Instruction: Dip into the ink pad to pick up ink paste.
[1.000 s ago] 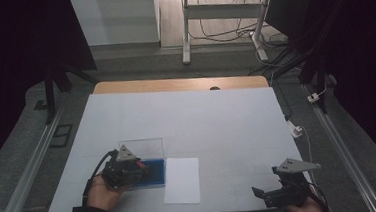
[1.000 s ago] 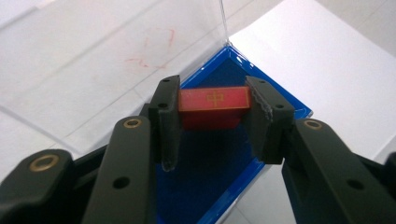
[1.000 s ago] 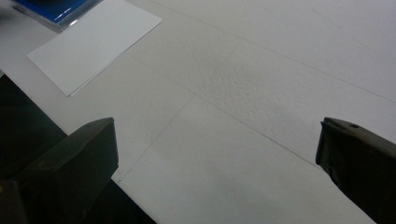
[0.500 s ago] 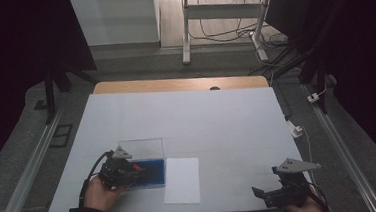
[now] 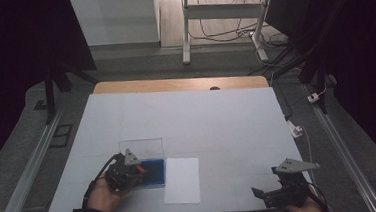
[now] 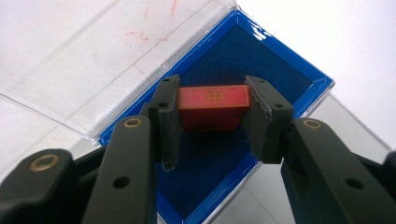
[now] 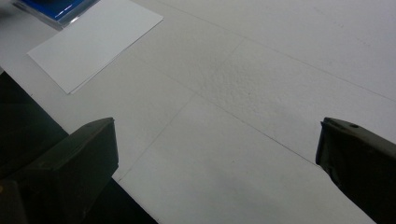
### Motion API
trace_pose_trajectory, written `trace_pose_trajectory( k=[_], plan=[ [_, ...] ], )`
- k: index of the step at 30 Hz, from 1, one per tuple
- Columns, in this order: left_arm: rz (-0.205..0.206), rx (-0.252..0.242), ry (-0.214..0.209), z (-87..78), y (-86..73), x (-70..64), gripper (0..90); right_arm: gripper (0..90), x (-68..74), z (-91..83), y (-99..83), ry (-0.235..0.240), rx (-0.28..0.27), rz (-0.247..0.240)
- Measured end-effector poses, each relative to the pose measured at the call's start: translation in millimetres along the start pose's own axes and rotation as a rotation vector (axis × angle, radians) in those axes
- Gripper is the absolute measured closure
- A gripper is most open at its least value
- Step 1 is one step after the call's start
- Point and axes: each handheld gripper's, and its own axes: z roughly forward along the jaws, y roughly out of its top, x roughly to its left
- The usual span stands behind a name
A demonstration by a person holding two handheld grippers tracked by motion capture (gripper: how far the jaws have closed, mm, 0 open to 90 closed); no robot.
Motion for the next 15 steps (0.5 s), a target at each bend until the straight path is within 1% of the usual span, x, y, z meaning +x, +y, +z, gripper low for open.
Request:
trace_pose_trajectory(
  k=[1, 2, 4, 5, 7, 9, 10, 12, 13, 14, 15],
  plan=[
    [-0.026, -0.006, -0.026, -0.1, -1.2, 4.2, 58.8, 0.0, 0.2, 0.0, 0.1, -0.001, 0.002, -0.002],
    [-0.026, -0.006, -0.026, -0.1, -1.2, 4.2, 58.8, 0.0, 0.2, 0.0, 0.1, -0.001, 0.002, -0.002],
    [-0.061, -0.017, -0.055, -0.6, -3.6, 9.0, 58.8, 0.0, 0.0, -0.1, 0.0, 0.000, 0.000, -0.001],
    [-0.064, -0.017, -0.057, -0.9, -4.2, 9.3, 58.8, 0.0, -0.2, 0.0, -0.1, 0.001, -0.003, 0.002],
    [-0.051, -0.014, -0.046, -2.1, -5.4, 7.3, 58.8, 0.0, -0.5, -0.1, -0.2, 0.003, -0.002, 0.005],
    [-0.050, -0.014, -0.043, -2.6, -6.2, 6.8, 58.8, 0.0, -0.6, -0.3, -0.2, 0.003, -0.003, 0.005],
    [-0.043, -0.015, -0.037, -3.0, -7.1, 5.8, 58.8, 0.0, -0.6, -0.3, -0.2, 0.004, -0.003, 0.004],
    [-0.019, -0.013, -0.016, -3.8, -8.2, 2.3, 58.8, 0.0, -0.6, -0.3, -0.3, 0.004, -0.003, 0.004],
    [0.004, -0.011, 0.007, -3.8, -7.7, -1.5, 58.8, 0.0, -0.6, -0.4, -0.3, 0.004, -0.004, 0.004],
    [0.004, -0.011, 0.007, -3.8, -7.7, -1.5, 58.8, 0.0, -0.6, -0.4, -0.3, 0.004, -0.004, 0.004],
    [0.016, -0.008, 0.016, -3.6, -7.0, -3.0, 58.7, 0.0, -0.5, -0.1, -0.2, 0.005, -0.002, 0.002]
  ],
)
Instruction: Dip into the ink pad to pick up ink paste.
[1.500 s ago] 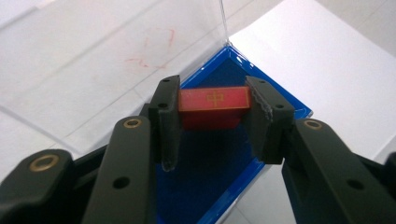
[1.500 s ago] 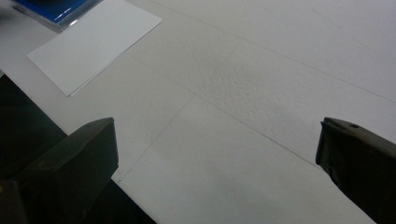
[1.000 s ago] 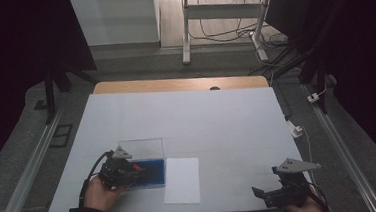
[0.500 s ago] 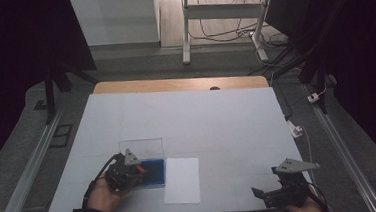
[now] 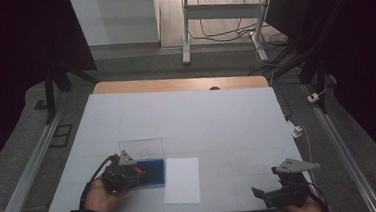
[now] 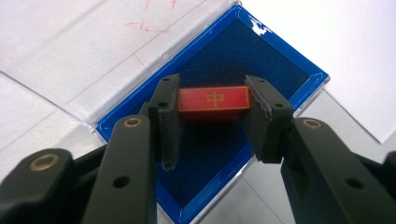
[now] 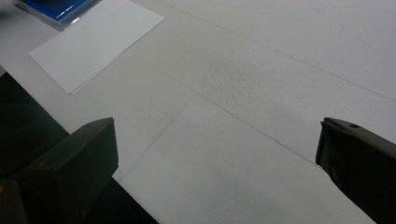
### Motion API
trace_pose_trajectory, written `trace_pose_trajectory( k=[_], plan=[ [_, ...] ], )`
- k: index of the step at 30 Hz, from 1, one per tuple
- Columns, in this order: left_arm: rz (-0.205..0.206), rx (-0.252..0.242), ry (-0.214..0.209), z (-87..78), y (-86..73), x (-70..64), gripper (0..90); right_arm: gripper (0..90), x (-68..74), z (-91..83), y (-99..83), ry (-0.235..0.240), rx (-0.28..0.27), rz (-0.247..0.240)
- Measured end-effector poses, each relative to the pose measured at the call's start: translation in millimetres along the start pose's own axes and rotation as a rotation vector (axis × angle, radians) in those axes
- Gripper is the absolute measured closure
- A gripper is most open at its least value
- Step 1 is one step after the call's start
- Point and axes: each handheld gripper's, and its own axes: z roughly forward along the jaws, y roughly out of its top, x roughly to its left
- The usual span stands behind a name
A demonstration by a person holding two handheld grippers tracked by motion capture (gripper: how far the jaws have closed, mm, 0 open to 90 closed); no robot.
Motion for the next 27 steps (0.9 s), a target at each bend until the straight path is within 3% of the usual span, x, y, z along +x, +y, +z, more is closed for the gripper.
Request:
trace_pose_trajectory(
  k=[5, 10, 12, 17, 27],
  plan=[
    [0.024, 0.010, 0.023, 0.9, 3.5, -3.9, 58.7, 0.0, 0.5, 0.9, 0.5, -0.002, 0.009, -0.005],
    [-0.050, 0.008, -0.022, -0.1, 5.0, 5.3, 58.5, 0.0, 0.2, 0.8, 0.5, -0.002, 0.007, -0.002],
    [-0.054, 0.003, -0.015, -0.9, 5.0, 6.1, 58.5, 0.0, -0.1, 0.7, 0.5, -0.001, 0.006, 0.000],
    [-0.091, -0.082, -0.043, -12.7, 5.9, 12.4, 58.3, 0.0, -0.6, 0.4, 0.3, 0.000, 0.006, 0.002],
    [-0.066, -0.158, -0.093, -23.3, 14.4, 6.9, 58.3, 0.0, -0.4, 0.7, 0.5, -0.001, 0.006, 0.001]
  ],
)
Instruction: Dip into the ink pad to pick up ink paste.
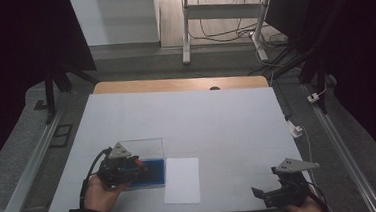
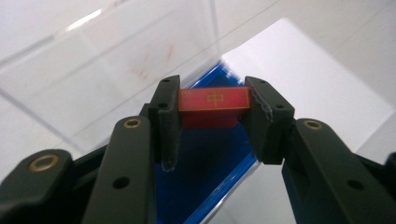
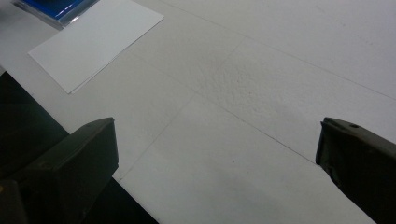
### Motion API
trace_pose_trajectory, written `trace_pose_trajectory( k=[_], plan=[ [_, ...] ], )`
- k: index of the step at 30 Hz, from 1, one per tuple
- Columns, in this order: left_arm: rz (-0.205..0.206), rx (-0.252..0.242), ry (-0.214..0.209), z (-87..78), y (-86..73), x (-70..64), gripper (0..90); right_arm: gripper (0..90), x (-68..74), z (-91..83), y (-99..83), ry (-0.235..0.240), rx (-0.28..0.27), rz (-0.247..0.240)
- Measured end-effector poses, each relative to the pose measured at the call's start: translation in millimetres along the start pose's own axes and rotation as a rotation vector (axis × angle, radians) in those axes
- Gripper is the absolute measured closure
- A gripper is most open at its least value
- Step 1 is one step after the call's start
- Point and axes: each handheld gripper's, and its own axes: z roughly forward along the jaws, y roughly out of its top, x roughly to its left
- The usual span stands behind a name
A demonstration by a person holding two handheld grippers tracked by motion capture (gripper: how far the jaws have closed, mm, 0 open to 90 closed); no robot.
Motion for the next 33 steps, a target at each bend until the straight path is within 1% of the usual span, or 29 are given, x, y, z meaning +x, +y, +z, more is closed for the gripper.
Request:
trace_pose_trajectory(
  k=[2, 8, 12, 14, 27, 33],
  plan=[
    [0.006, -0.012, -0.011, -1.1, 2.9, -2.9, 58.3, 0.0, -0.1, -0.2, -0.1, 0.000, 0.000, 0.001],
    [0.017, -0.022, -0.037, -0.5, 9.8, -11.6, 58.3, 0.0, -0.1, -0.5, -0.2, 0.000, -0.002, 0.003],
    [0.042, -0.025, -0.045, -0.2, 14.3, -17.6, 58.3, 0.0, -0.3, -0.4, -0.1, 0.001, -0.001, 0.004],
    [0.051, -0.027, -0.056, 0.5, 16.3, -20.6, 58.3, 0.0, -0.3, -0.3, -0.1, 0.001, 0.000, 0.003],
    [0.110, -0.018, -0.105, 7.1, 25.9, -37.5, 58.3, 0.0, -0.3, 0.0, -0.1, 0.003, 0.001, 0.005],
    [0.120, -0.009, -0.117, 11.7, 30.2, -42.7, 58.3, 0.0, -0.5, -0.1, -0.4, 0.002, -0.001, 0.007]
  ],
)
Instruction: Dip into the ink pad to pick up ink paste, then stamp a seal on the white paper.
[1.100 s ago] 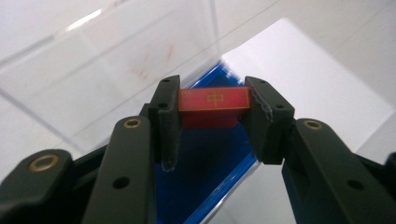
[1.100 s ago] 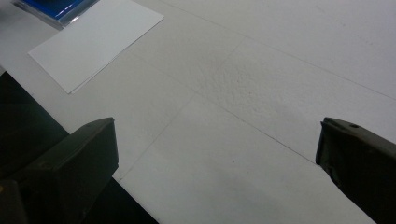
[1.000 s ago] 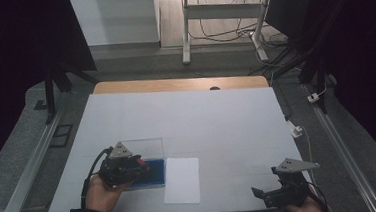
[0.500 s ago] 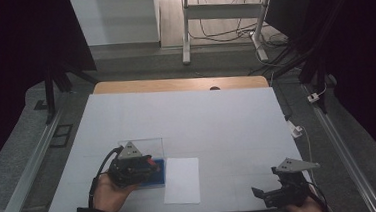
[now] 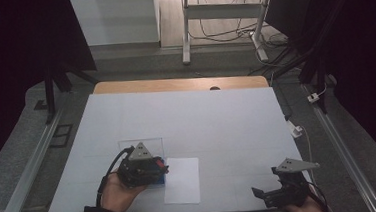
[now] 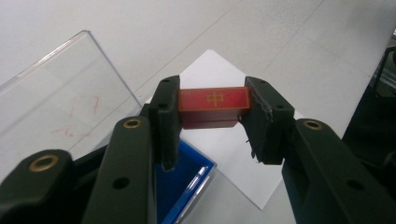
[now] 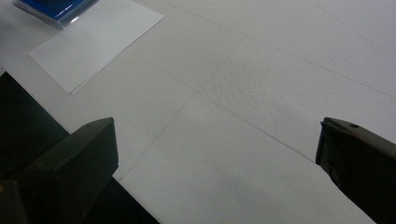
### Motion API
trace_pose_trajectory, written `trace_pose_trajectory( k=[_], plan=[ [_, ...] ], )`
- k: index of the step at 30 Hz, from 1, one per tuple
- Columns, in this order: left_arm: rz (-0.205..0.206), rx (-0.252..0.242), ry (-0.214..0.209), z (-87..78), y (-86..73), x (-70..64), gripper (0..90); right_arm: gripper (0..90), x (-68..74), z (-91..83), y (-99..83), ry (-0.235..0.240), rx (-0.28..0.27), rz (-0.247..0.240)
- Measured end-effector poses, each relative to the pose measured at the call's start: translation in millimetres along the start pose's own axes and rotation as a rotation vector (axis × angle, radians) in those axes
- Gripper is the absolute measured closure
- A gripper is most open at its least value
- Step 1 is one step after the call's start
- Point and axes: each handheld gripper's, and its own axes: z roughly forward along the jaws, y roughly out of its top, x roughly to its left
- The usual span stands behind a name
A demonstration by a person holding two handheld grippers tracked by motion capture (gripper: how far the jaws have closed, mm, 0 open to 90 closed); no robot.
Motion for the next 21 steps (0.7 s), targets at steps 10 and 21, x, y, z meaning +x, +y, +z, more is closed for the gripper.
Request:
trace_pose_trajectory(
  k=[10, 21],
  plan=[
    [0.024, 0.012, -0.021, 12.3, 7.0, -4.4, 58.3, 0.0, -0.2, 0.1, 0.4, 0.000, 0.004, 0.002],
    [0.069, 0.047, -0.045, 36.9, 12.7, -10.1, 58.4, 0.0, -0.1, 0.3, 0.4, 0.001, 0.006, 0.000]
  ],
)
